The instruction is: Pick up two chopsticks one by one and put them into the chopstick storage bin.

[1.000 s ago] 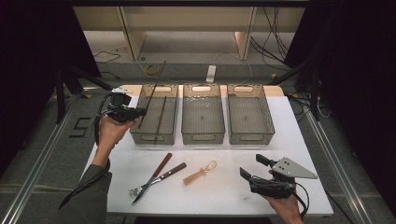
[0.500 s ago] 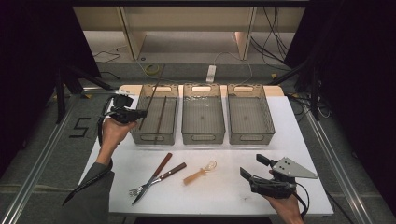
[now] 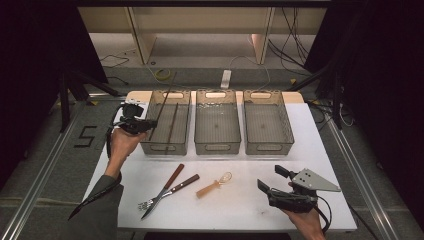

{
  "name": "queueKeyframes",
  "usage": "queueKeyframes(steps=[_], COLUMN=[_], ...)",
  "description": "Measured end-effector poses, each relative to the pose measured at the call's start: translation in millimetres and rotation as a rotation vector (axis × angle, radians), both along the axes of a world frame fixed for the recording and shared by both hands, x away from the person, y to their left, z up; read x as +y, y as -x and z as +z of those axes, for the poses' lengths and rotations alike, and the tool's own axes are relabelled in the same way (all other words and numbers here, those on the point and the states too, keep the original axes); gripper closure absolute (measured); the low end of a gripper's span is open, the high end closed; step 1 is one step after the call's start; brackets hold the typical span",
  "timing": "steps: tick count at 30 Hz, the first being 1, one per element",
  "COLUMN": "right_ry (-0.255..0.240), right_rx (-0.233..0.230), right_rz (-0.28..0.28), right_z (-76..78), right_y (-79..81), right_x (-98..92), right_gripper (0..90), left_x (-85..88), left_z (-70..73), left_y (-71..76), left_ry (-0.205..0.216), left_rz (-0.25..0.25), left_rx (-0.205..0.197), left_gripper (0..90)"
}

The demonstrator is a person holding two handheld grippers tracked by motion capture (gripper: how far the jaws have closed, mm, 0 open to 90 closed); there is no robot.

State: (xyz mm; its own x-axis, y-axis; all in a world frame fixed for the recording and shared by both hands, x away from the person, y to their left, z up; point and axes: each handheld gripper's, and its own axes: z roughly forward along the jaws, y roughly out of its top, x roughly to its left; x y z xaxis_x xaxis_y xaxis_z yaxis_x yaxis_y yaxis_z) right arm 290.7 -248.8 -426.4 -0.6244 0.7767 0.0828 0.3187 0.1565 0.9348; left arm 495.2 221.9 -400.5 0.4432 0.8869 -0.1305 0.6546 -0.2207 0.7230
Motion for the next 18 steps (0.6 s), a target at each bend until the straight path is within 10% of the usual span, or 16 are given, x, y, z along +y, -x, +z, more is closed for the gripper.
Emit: queueKeyframes(steps=[18], right_ry=[0.0], right_rx=[-0.006], right_rz=[0.0], right_z=[0.6], right_y=[0.4], right_x=[-0.5], right_gripper=[23.1], left_x=[-0.8], left_z=[-9.4], left_y=[0.4], left_ry=[-0.015], left_rz=[0.025], left_rx=[0.02], left_gripper=[82.5])
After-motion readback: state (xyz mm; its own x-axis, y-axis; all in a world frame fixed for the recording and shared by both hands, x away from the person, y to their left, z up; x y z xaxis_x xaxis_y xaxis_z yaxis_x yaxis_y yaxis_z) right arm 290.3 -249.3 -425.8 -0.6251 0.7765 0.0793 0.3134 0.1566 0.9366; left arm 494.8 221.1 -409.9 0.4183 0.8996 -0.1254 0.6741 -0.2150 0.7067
